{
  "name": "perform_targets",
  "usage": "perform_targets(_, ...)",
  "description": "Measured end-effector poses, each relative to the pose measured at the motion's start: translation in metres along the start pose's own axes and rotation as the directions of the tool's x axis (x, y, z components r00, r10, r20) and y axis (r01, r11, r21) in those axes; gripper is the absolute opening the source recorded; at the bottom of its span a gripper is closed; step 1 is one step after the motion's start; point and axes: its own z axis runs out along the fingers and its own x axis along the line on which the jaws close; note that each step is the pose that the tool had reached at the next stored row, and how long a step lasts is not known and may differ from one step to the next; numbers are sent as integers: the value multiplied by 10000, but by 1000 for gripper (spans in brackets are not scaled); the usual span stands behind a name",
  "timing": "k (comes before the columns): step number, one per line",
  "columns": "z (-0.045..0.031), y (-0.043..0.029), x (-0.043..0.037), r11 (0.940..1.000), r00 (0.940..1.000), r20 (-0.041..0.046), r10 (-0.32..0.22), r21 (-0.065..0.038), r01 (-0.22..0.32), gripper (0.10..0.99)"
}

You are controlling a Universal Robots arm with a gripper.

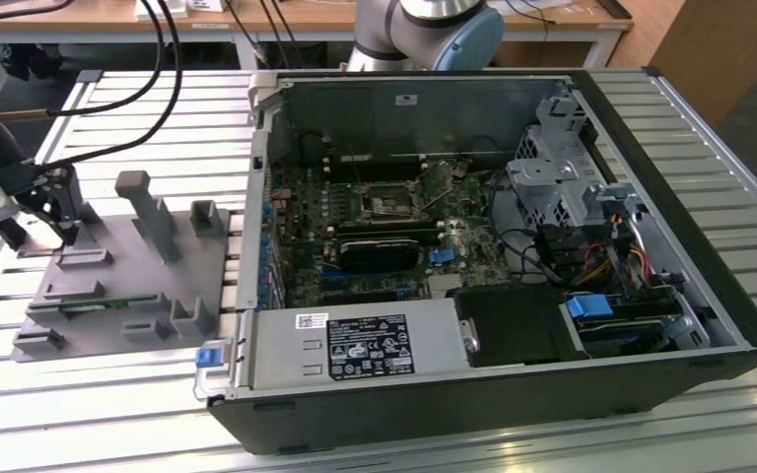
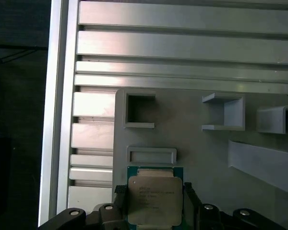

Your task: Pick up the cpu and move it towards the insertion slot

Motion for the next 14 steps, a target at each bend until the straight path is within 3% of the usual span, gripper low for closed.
perform_targets(14, -130, 5, 0, 10000, 10000, -1, 0, 0, 0, 545)
